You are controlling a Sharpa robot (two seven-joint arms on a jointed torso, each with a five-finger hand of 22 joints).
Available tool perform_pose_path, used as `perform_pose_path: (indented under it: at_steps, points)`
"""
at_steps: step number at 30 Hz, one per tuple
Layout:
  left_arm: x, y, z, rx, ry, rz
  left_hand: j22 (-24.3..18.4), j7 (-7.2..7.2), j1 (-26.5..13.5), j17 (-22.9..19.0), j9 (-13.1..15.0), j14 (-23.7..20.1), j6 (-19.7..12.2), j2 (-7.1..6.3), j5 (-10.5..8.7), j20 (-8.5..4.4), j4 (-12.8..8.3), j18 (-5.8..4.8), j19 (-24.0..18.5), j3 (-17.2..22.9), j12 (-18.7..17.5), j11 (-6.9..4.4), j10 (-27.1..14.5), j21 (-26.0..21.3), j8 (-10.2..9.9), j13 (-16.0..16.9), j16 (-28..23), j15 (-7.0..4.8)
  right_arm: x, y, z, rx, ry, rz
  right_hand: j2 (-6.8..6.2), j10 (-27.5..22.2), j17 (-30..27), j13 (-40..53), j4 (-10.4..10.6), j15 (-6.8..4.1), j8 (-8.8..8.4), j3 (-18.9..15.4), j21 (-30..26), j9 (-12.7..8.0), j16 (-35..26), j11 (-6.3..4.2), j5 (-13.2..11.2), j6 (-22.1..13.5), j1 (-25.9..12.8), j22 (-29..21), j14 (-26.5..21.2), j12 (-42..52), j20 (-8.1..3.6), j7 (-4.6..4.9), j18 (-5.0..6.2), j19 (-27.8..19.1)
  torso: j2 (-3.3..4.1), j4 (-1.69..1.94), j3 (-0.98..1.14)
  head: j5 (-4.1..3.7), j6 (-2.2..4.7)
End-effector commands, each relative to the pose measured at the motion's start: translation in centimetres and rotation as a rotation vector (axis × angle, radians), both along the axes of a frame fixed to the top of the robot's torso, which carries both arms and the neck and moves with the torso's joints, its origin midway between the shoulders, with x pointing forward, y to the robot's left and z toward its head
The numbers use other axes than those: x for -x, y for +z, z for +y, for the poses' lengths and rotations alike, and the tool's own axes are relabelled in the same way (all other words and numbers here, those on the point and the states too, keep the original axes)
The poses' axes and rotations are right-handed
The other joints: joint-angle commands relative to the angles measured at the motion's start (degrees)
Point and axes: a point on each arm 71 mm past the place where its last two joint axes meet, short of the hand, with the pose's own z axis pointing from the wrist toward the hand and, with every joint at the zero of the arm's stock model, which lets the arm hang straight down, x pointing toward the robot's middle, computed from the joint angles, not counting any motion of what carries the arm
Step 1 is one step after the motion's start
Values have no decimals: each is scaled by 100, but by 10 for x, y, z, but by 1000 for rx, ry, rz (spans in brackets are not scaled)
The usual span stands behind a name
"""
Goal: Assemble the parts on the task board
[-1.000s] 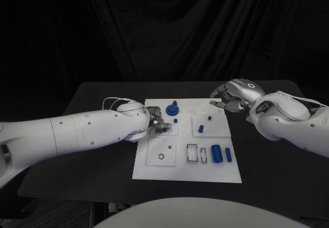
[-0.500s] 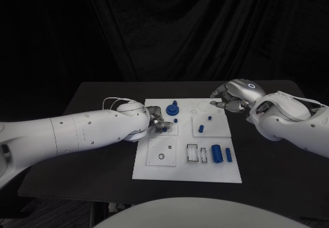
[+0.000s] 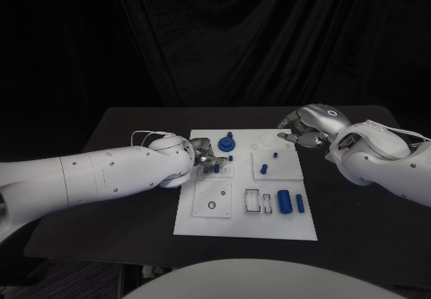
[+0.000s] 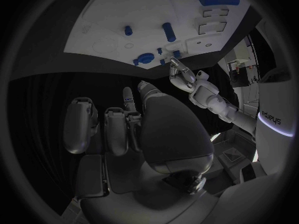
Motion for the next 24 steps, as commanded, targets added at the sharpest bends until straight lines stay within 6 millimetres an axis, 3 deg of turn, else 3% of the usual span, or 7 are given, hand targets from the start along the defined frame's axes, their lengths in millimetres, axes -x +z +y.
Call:
perform_pose_path:
  at_steps: [1, 10, 15, 21, 24]
  points:
    - [1, 5, -1, 55, 7, -46, 1109, -28, -106, 1509, 60, 594, -7, 17, 16, -59, 6, -30, 264, -87, 21, -34, 588, 29, 49, 1508, 15, -52, 0, -1, -2, 3, -17, 5, -7, 334, 864, 1251, 26, 36, -31, 3, -18, -8, -33, 48, 9, 36, -18, 1043, 443, -27, 54, -10, 79, 72, 1, -2, -2, 3, -1]
    - [4, 5, 6, 31, 23, -25, 1117, -46, -71, 1509, 159, 594, 20, 48, 44, -68, -11, -32, 271, -136, 21, -49, 588, 33, 104, 1508, 15, -63, 0, -1, -2, 3, -18, 5, -7, 334, 864, 1251, 26, 36, -31, 3, -18, -8, -33, 48, 9, 36, -18, 1043, 443, -27, 54, -10, 79, 72, -6, -2, 3, 9, -1]
    - [4, 7, 9, 46, 28, -40, 1122, -67, 73, 1509, 427, 594, -36, 77, 68, -88, -13, -32, 273, -215, 21, -69, 588, 29, 241, 1508, 15, -82, 0, -1, -2, 2, -19, 3, -3, 335, 862, 1252, 33, 36, -32, 3, -17, -10, -35, 50, 11, 38, -30, 1044, 443, -27, 55, -9, 79, 73, -2, 1, 2, 13, -1]
    - [2, 21, 14, 70, 24, -85, 1152, -84, 491, 1509, 959, 594, -258, 45, 303, -106, -33, -40, 293, -293, 21, -85, 588, 42, 488, 1508, 15, -98, 1, 0, -3, -3, -18, -3, -1, 329, 863, 1245, 36, 37, -33, 3, -18, -12, -35, 50, 13, 39, -36, 1044, 443, -34, 55, -9, 79, 72, 0, -1, 4, 21, -1]
    - [-3, 36, 20, 34, 9, -123, 1148, -84, 900, 1509, 1214, 594, -401, -8, 551, -112, -94, -36, 286, -291, 21, -88, 588, 27, 560, 1508, 15, -101, 1, 0, -4, -4, -19, -5, -1, 329, 863, 1245, 36, 37, -33, 3, -18, -12, -35, 50, 13, 39, -36, 1044, 443, -34, 55, -9, 79, 72, 1, 4, 0, 21, -1]
